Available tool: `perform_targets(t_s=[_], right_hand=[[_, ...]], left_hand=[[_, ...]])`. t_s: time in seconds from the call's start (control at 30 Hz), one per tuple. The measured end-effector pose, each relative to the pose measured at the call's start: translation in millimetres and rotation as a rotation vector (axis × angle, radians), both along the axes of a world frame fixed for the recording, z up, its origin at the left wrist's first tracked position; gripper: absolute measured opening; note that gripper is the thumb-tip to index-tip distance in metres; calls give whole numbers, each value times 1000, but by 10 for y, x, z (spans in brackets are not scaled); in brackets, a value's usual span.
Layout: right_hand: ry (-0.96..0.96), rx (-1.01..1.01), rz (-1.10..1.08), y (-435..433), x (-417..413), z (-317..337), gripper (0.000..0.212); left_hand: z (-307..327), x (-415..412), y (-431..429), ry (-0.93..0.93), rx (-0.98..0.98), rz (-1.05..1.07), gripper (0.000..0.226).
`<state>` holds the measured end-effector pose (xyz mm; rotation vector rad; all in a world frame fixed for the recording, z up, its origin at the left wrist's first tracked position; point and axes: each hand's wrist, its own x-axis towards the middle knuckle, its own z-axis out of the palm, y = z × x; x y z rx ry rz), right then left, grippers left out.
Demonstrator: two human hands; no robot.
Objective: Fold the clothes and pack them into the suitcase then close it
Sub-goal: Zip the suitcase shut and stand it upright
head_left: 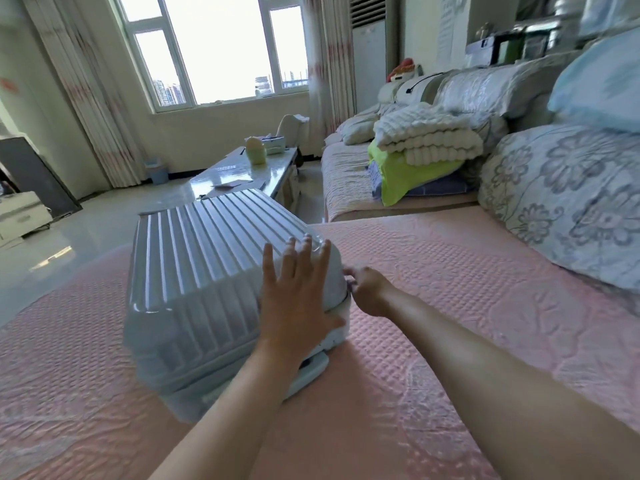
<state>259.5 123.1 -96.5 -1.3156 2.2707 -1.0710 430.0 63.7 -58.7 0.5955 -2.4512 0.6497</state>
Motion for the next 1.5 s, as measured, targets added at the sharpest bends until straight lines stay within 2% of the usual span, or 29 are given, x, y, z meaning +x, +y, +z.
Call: perform_targets(t_s=[0.1, 0.17, 0.3, 0.47, 0.6, 0.77, 0.87, 0.97, 1.03, 1.13, 1.17, 1.27, 1.33, 1.4, 1.43, 1.47, 1.5], right_hand=[[-82, -27, 45, -92, -81, -42, 51], [-57, 7, 63, -136, -137, -64, 54], [88, 57, 105, -253, -39, -17, 50], [115, 78, 102, -295, 141, 59, 40], [174, 231, -20, -320, 184, 62, 28], [314, 336, 59, -4, 247, 243, 26], [313, 385, 94, 234, 389, 345, 31], [368, 406, 66, 334, 625, 379, 32], [418, 405, 50, 376, 762, 398, 26], [446, 380, 22, 427, 923, 425, 22], [458, 377, 13, 439, 984, 424, 21], [489, 355, -5, 445, 1180, 351, 25], [486, 324, -6, 462, 1281, 294, 36], [468, 294, 18, 484, 1320, 226, 36], [407, 269, 28, 507, 1322, 204, 33], [303, 238, 31, 531, 1307, 200, 32], [193, 212, 25, 553, 1287, 198, 32]], left_hand=[[-55, 5, -59, -16, -19, -2, 121], [-72, 44, -115, -2, -15, -15, 122], [-85, 234, -251, 43, -70, -54, 120], [-65, 420, -307, 47, -74, -57, 116], [-67, 423, -267, 75, -40, -63, 105], [-60, 419, -257, 87, -18, -78, 98], [-88, 457, -212, 159, 27, -208, 75], [-115, 556, -47, 260, 74, -337, 31], [-92, 666, 87, 324, 252, -284, 6], [-113, 828, 177, 288, 810, 1, 28], [-145, 857, 178, 275, 1014, 38, 33], [-183, 804, 158, 484, 1533, 26, 35], [-167, 711, 182, 604, 1737, 4, 33], [-179, 642, 240, 581, 1775, -30, 30], [-194, 632, 261, 535, 1710, -44, 30], [-199, 634, 256, 461, 1536, -46, 31], [-199, 666, 226, 372, 1274, -40, 31]])
